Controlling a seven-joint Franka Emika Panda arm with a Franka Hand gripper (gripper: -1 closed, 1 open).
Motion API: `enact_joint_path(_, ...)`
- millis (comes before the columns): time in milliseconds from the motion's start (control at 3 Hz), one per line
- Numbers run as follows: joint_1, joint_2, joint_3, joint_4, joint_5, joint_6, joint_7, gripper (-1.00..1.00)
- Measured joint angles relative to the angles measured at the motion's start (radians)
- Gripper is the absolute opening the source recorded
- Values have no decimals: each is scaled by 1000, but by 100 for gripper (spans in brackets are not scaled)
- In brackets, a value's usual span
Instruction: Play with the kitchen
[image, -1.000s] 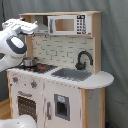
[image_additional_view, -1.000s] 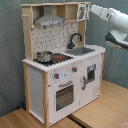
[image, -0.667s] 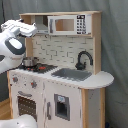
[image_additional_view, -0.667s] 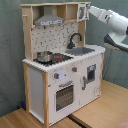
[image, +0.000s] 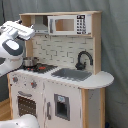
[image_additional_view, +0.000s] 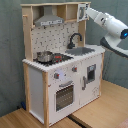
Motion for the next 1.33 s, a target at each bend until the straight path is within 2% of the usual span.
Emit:
enact_joint_path(667, -88, -100, 12, 31, 3, -40, 179, 100)
enact_joint_path(1333, -139, -185, 16, 63, 4, -124, 374, 100)
